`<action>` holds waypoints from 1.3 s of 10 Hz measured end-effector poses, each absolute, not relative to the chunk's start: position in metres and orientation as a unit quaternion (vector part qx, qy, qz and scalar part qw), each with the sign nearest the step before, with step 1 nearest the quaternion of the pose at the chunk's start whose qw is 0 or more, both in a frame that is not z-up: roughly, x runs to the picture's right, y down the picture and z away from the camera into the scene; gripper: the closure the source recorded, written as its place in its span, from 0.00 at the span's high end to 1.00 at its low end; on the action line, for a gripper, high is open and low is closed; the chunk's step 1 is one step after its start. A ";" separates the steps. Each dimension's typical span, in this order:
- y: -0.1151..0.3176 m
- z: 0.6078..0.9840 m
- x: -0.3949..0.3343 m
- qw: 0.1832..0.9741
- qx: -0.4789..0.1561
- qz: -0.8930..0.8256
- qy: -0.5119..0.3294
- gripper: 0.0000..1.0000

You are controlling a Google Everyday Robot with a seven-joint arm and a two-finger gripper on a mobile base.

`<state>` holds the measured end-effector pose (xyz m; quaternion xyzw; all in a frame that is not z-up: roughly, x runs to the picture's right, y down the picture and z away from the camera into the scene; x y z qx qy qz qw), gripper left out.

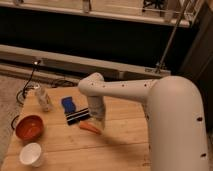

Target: Drag the pepper across the table

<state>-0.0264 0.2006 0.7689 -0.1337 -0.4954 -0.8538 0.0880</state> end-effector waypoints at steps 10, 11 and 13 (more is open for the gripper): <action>0.164 0.773 -0.065 0.049 -0.018 -0.895 -0.443 0.25; 0.166 0.773 -0.073 0.040 -0.009 -0.896 -0.442 0.35; 0.166 0.776 -0.083 0.040 0.010 -0.899 -0.436 0.55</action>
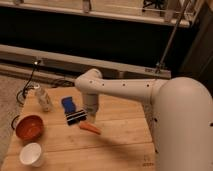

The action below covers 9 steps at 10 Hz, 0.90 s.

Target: Drag the pepper across the table

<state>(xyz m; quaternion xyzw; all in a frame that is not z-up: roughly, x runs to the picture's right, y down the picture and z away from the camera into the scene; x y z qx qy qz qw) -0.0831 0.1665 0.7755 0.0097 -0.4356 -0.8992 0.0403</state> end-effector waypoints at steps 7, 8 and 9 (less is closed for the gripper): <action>0.184 0.784 -0.101 0.063 0.037 -0.910 -0.408 0.80; 0.187 0.785 -0.103 0.065 0.038 -0.910 -0.407 0.80; 0.190 0.786 -0.105 0.066 0.038 -0.910 -0.407 0.80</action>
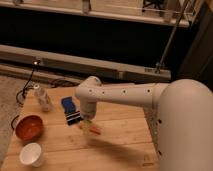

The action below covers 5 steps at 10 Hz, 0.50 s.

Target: Drag the pepper across the table

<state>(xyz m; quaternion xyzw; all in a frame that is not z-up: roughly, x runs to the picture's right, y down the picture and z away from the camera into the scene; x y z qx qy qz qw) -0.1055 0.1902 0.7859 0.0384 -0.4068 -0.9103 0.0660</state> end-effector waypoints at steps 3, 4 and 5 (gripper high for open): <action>0.197 0.790 -0.113 0.063 0.041 -0.909 -0.410 0.80; 0.200 0.792 -0.116 0.063 0.045 -0.908 -0.412 0.80; 0.203 0.795 -0.119 0.062 0.048 -0.906 -0.416 0.80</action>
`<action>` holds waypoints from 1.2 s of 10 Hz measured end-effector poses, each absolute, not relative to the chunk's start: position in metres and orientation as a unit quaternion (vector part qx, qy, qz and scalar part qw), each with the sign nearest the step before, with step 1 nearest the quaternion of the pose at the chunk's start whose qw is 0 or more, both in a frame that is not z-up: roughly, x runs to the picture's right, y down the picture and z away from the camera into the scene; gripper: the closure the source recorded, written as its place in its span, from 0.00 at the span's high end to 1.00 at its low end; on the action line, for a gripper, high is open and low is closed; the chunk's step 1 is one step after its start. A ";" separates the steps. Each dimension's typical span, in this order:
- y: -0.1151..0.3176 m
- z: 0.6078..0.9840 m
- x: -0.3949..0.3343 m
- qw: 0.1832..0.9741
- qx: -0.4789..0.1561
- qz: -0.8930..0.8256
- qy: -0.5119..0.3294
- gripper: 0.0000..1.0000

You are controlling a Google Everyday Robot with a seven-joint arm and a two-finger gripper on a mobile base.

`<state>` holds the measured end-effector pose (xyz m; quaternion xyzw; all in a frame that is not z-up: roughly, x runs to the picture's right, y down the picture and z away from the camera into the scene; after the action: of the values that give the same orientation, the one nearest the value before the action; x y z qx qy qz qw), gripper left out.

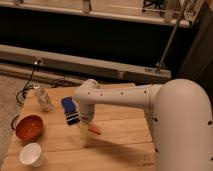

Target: Drag the pepper across the table

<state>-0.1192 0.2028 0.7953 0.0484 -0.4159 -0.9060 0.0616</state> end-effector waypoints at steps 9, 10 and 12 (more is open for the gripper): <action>0.210 0.815 -0.120 0.049 0.045 -0.896 -0.440 0.31; 0.211 0.815 -0.121 0.046 0.044 -0.895 -0.442 0.21; 0.210 0.816 -0.121 0.041 0.043 -0.894 -0.445 0.10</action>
<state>-0.1215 0.2101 0.8160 0.0431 -0.4446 -0.8938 0.0406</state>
